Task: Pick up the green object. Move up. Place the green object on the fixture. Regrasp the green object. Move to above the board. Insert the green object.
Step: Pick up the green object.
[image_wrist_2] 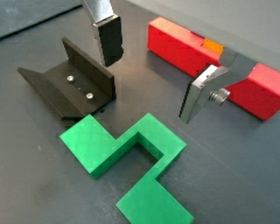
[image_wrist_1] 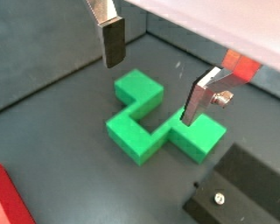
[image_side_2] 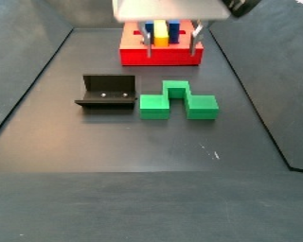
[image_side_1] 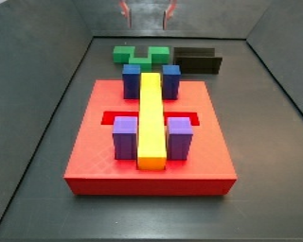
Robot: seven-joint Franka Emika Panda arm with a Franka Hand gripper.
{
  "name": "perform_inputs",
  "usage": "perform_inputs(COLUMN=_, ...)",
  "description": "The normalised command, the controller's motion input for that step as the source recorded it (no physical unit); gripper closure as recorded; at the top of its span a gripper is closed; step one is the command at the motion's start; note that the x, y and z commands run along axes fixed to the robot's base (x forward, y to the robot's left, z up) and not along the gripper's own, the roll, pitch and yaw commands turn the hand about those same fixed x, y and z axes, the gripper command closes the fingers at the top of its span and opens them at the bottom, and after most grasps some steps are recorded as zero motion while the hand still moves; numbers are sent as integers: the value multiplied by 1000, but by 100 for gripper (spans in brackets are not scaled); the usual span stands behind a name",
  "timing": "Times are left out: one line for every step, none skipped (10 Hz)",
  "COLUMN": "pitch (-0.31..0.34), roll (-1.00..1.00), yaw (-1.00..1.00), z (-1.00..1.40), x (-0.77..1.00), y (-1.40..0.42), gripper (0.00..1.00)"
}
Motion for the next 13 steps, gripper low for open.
perform_inputs(pitch=0, roll=0, yaw=29, z=-494, x=240, y=-29, gripper=0)
perform_inputs(pitch=0, roll=56, yaw=40, z=-431, x=197, y=-46, gripper=0)
perform_inputs(pitch=0, roll=111, yaw=40, z=-409, x=69, y=-46, gripper=0)
perform_inputs(pitch=3, roll=139, yaw=23, z=-400, x=0, y=-29, gripper=0)
perform_inputs(pitch=0, roll=137, yaw=26, z=-423, x=-37, y=-31, gripper=0)
perform_inputs(pitch=0, roll=137, yaw=29, z=-454, x=-63, y=-26, gripper=0)
perform_inputs(pitch=0, roll=96, yaw=34, z=-451, x=-23, y=-26, gripper=0)
perform_inputs(pitch=0, roll=113, yaw=31, z=-417, x=-26, y=-20, gripper=0)
perform_inputs(pitch=0, roll=159, yaw=14, z=-337, x=-234, y=0, gripper=0)
perform_inputs(pitch=0, roll=91, yaw=0, z=-86, x=-397, y=0, gripper=0)
perform_inputs(pitch=0, roll=69, yaw=0, z=-11, x=-386, y=0, gripper=0)
perform_inputs(pitch=0, roll=59, yaw=0, z=-63, x=-280, y=0, gripper=0)
perform_inputs(pitch=0, roll=21, yaw=0, z=-211, x=-46, y=0, gripper=0)
